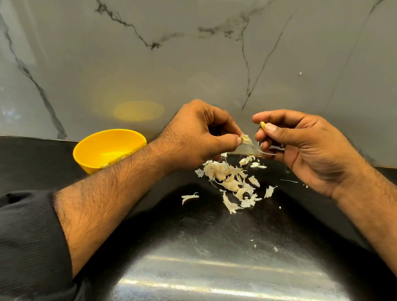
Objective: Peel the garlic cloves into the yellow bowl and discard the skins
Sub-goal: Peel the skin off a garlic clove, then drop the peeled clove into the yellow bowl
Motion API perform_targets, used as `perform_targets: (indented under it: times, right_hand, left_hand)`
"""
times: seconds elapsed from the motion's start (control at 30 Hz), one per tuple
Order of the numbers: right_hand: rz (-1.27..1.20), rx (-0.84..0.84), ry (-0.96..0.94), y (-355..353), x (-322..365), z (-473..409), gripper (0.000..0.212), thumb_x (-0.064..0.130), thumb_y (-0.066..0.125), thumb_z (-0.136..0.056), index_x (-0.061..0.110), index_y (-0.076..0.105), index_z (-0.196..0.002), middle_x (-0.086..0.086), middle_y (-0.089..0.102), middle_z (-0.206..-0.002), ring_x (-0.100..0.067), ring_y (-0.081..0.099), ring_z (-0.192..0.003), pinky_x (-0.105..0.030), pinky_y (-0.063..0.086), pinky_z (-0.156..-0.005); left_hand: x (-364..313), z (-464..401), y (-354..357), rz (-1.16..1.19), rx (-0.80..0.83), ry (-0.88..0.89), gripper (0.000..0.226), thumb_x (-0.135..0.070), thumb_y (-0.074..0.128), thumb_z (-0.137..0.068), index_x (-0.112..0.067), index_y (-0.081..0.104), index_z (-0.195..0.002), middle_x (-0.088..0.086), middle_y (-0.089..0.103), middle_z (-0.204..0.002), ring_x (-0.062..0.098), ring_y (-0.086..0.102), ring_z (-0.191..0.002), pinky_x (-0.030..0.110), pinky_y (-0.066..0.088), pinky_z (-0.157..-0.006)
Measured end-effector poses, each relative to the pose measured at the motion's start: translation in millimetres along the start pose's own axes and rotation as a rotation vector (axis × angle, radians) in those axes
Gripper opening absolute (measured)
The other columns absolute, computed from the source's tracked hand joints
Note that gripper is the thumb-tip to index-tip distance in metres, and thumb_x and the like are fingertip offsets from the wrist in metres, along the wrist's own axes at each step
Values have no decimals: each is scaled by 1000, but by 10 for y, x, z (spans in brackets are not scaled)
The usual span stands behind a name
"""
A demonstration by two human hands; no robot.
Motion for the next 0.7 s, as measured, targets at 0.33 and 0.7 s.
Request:
perform_targets:
  times: [0.33,0.7]
  right_hand:
    - [136,-32,27,-5,-9,0,18,4,72,-88,1,76,-105,-14,72,-89,-17,62,-71,-31,54,-68]
    - [206,-161,51,-169,-66,-49,17,-1,72,-92,7,81,-104,-10,76,-95,-22,66,-89,-39,58,-81]
  left_hand:
    - [23,-13,-4,52,25,6,4,-9,76,-96,-6,77,-99,6,78,-80,17,71,-61,30,62,-65]
    - [17,-23,120,-241,140,51,17,-23,77,-98,-27,82,-114,-17,77,-99,4,70,-77,25,61,-76]
Point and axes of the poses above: each hand's wrist, its own z-axis away from the middle knuckle, its own y-axis out of the palm, x = y × z, the point moved 7 cm from there along -z, towards the middle knuckle
